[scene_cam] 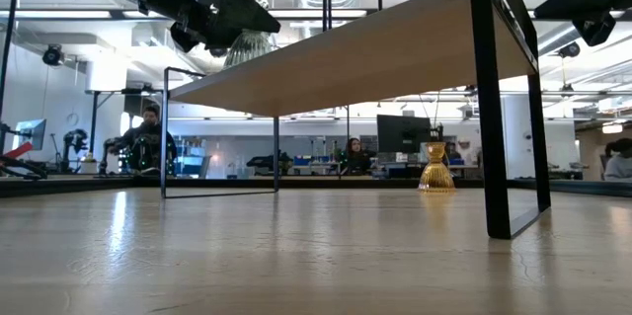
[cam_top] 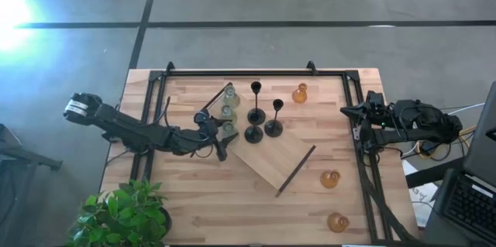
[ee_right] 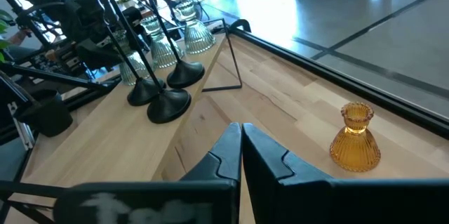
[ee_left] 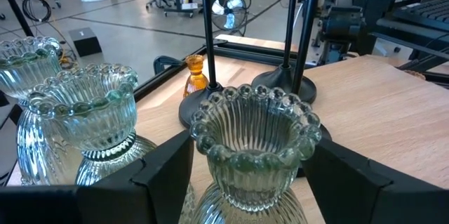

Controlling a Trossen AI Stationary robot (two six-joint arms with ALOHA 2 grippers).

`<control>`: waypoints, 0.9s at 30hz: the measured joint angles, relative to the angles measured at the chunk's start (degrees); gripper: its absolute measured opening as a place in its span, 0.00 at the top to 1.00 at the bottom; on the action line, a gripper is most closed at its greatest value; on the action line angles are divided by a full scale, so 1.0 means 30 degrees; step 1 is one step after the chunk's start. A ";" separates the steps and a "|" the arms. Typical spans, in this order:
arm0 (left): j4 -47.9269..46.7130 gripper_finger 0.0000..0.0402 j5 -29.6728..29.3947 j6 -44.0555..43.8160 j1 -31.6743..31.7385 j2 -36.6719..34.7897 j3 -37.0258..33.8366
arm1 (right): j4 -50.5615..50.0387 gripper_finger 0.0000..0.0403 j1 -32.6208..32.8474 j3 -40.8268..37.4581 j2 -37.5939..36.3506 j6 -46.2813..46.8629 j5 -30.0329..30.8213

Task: Pick & Place candle stick holders
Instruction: Put the top orange candle holder on the shelf

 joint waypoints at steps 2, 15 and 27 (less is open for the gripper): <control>-0.0009 0.35 0.0000 0.0036 -0.0002 -0.0015 0.0000 | 0.0000 0.98 0.0002 0.0000 0.0002 0.0002 0.0000; -0.0634 0.35 -0.0024 0.0070 -0.0117 -0.0417 0.0007 | 0.0000 0.98 -0.0002 0.0006 0.0002 0.0002 0.0000; -0.1794 0.35 -0.0236 0.0094 -0.0361 -0.1254 0.0007 | 0.0000 0.98 0.0005 0.0007 -0.0005 -0.0001 0.0000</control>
